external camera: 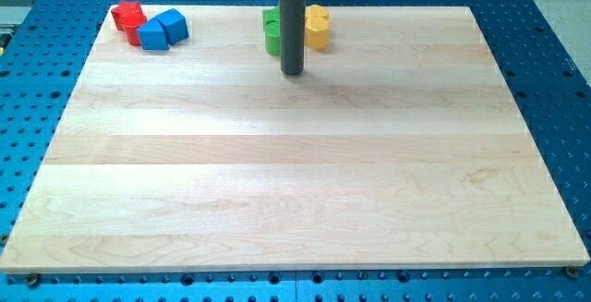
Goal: Separate green blocks from yellow blocks
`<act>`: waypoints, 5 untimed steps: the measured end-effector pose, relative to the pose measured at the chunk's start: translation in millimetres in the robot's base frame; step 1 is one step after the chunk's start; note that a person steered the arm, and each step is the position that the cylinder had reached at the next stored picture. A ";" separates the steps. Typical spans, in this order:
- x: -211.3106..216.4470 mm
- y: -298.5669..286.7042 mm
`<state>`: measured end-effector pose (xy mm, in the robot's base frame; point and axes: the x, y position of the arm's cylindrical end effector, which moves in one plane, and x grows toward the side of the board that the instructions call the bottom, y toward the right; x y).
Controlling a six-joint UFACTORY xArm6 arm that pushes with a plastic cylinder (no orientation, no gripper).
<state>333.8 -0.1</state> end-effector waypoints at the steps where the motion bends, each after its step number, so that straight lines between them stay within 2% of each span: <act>1: -0.2 -35.1; 3: -0.5 -83.4; 5: -114.0 -40.6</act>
<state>219.8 -40.6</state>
